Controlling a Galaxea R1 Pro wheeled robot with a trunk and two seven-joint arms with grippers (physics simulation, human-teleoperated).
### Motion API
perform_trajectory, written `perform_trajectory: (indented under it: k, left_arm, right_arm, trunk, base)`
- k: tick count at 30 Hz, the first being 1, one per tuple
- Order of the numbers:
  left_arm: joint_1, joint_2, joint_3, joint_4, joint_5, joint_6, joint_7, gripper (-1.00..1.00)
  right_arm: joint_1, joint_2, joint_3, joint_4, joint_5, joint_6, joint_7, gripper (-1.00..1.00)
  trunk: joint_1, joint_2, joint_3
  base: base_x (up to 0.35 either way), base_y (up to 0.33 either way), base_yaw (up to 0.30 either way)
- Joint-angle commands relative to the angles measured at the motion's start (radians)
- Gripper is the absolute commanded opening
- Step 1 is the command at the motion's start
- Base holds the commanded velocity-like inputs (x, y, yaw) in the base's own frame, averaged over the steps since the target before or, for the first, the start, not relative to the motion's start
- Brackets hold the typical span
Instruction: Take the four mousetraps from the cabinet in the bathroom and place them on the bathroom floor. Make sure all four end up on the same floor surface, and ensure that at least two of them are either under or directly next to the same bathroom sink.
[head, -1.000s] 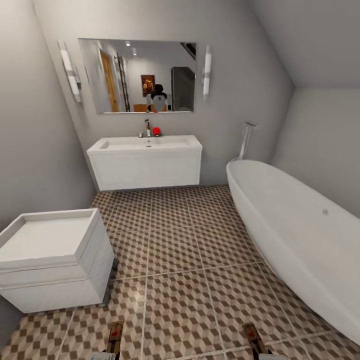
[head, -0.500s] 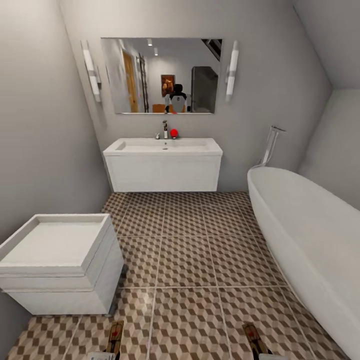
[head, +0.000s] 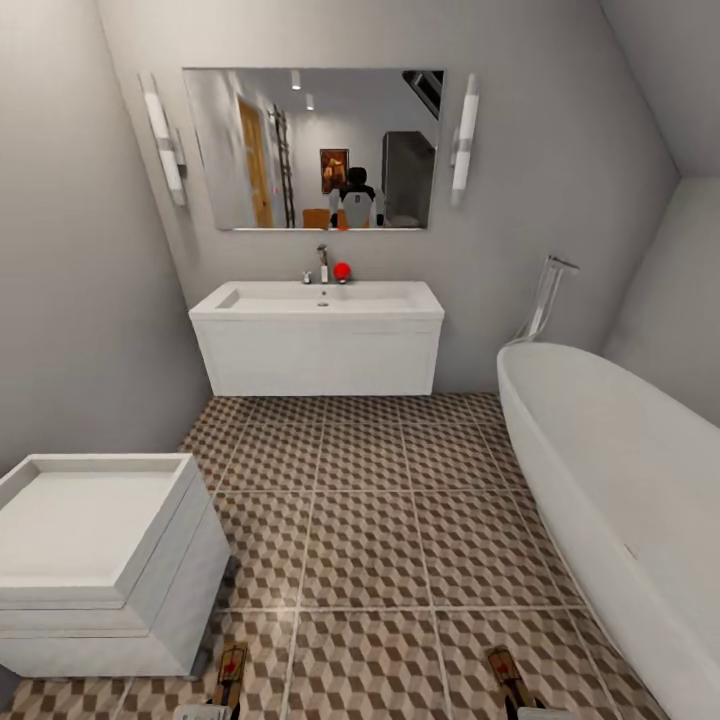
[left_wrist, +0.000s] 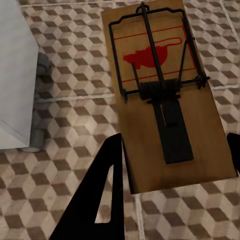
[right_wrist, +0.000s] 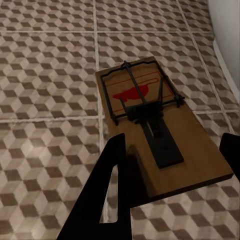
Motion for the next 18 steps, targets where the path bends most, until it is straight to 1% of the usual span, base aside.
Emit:
perform_trajectory:
  k: [1,18]
  left_arm:
    - [-0.001,-0.001,-0.005,0.003,0.008,-0.004,-0.002,-1.0]
    - [-0.001,-0.001,-0.005,0.003,0.008,-0.004,-0.002,-1.0]
  right_arm:
    - [-0.001,-0.001,0.006,0.001,-0.003,-0.003,-0.006,-1.0]
    - [-0.001,-0.001,0.006,0.001,-0.003,-0.003,-0.006,-1.0]
  trunk:
    - [0.001,0.0,-0.001]
    - [0.001,0.0,-0.001]
  base:
    - [0.317,-0.106,0.0]
    - [0.318,-0.099,0.0]
